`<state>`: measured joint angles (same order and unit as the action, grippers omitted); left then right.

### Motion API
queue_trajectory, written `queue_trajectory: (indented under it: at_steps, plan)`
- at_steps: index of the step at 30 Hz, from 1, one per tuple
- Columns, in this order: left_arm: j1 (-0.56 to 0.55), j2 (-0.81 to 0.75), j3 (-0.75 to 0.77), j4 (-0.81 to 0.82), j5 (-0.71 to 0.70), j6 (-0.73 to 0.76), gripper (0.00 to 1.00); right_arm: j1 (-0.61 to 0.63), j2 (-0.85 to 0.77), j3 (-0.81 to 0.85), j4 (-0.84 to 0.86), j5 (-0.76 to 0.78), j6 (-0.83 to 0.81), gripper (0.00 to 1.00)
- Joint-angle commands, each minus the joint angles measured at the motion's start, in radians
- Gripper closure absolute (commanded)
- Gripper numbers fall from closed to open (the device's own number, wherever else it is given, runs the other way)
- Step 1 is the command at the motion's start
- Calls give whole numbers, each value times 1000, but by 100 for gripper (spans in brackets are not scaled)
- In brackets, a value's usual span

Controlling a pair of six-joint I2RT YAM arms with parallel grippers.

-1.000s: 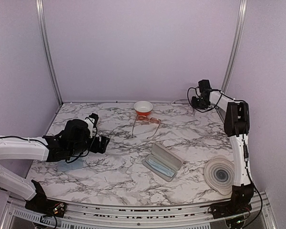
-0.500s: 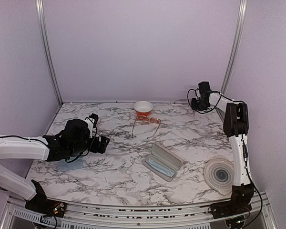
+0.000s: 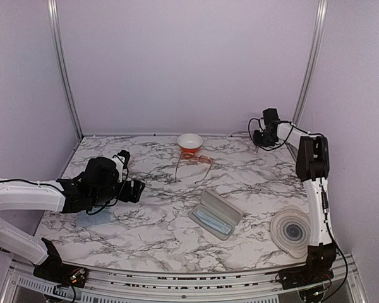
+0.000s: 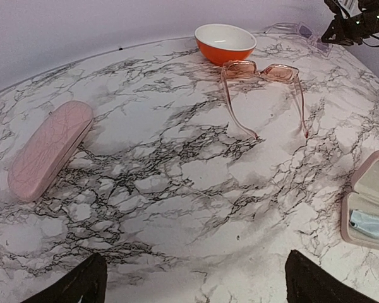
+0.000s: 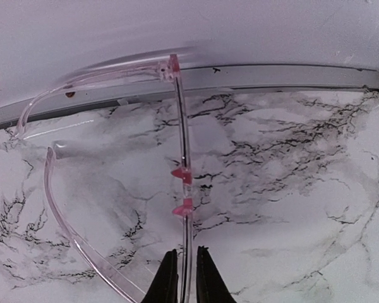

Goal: Organize the sunglasses
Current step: Pick up the sunglasses from the corner of the board, then fold the right temple of the sunglasses on the sunglasses.

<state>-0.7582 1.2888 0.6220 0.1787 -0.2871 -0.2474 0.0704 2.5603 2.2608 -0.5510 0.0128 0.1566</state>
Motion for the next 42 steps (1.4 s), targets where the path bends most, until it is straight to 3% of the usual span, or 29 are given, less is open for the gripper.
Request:
queue_trajectory:
  at_steps: [1,8,18,28,42]
  plan:
    - [8,9,28,-17,11,-6,1,2,26,27,10,18,-2,89]
    - [12,11,28,-16,18,-7,1,2,18,26,11,22,-4,100]
    - [15,10,27,-15,20,-9,1,2,-103,-2,15,11,7,100]
    - [15,-21,6,-5,9,-13,1,74,-342,-201,75,-27,2,100]
    - [14,-203,-20,-46,-4,-26,1,317,-729,-560,161,-42,-35,100]
